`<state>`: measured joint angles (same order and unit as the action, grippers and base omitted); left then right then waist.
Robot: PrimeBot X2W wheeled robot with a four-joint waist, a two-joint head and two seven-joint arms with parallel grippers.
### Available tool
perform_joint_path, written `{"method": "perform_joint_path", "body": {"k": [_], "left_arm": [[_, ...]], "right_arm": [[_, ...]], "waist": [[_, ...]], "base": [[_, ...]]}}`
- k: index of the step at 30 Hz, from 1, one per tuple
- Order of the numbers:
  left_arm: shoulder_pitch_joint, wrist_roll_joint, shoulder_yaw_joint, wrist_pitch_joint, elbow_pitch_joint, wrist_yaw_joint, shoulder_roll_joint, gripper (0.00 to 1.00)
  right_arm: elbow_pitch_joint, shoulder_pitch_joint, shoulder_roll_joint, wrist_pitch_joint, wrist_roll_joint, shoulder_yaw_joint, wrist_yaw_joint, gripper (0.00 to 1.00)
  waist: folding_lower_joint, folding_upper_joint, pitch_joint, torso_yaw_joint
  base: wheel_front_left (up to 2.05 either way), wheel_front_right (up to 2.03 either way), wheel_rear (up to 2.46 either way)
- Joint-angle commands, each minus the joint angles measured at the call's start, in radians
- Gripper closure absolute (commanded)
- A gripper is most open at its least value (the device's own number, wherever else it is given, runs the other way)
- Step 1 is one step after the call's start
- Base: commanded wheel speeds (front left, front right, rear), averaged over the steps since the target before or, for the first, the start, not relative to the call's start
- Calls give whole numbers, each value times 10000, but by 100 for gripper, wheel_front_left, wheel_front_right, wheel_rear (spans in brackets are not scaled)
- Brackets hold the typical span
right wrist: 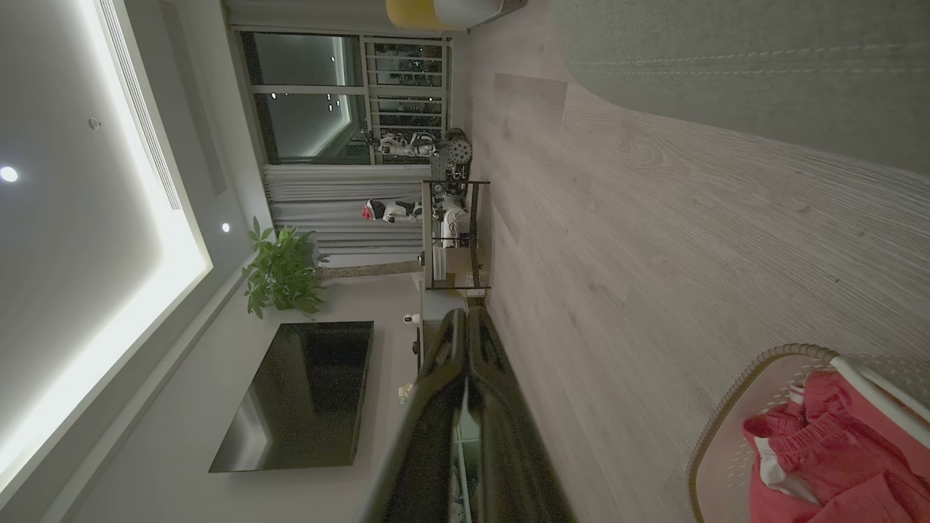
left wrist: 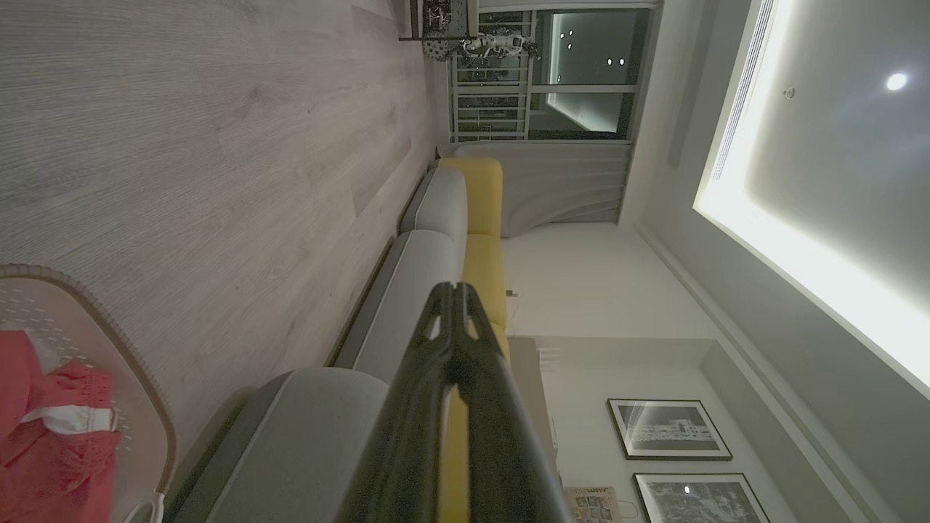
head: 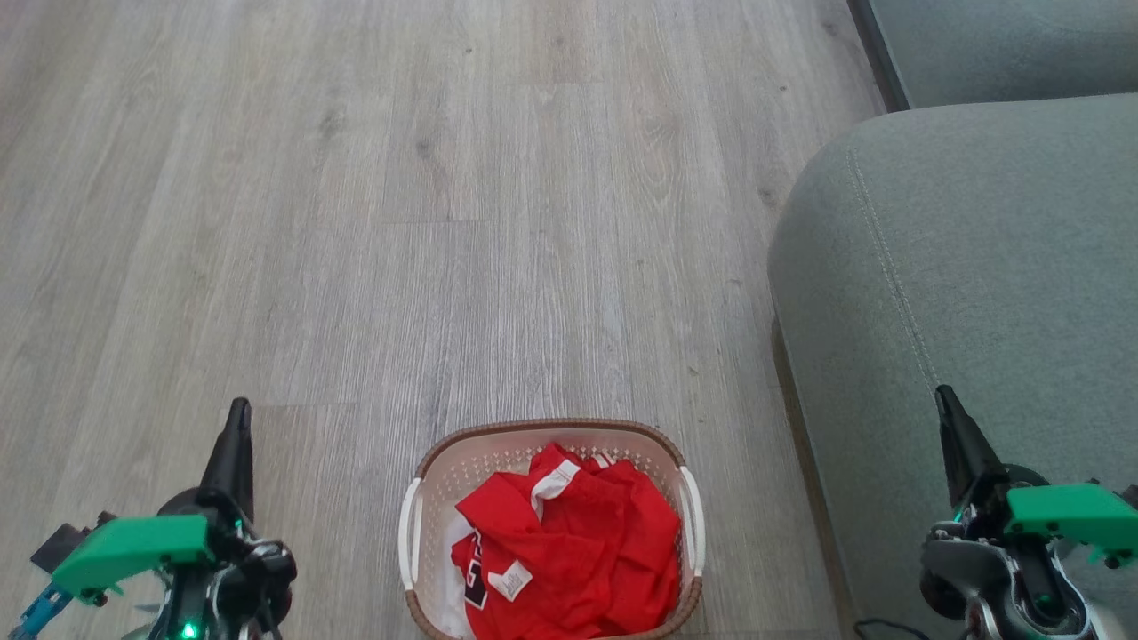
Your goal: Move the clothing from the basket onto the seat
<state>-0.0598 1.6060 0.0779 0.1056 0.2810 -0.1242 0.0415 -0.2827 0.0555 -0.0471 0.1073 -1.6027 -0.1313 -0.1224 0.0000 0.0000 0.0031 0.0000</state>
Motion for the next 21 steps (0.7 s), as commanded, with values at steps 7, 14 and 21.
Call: {"method": "perform_joint_path", "body": {"k": [7,14,21], "left_arm": [[-482,29,355,74,-361,-65,87,100],[-482,29,355,74,-361,-65,87,100],[-482,29,355,74,-361,-65,87,100]], "right_arm": [[380,524,-31,56,-62,179,-83,100],[380,524,-31,56,-62,179,-83,100],[380,524,-31,56,-62,179,-83,100]], "waist": [[0,0,0,0],[0,0,0,0],[0,0,0,0]], "base": [[0,0,0],[0,0,0],[0,0,0]]}}
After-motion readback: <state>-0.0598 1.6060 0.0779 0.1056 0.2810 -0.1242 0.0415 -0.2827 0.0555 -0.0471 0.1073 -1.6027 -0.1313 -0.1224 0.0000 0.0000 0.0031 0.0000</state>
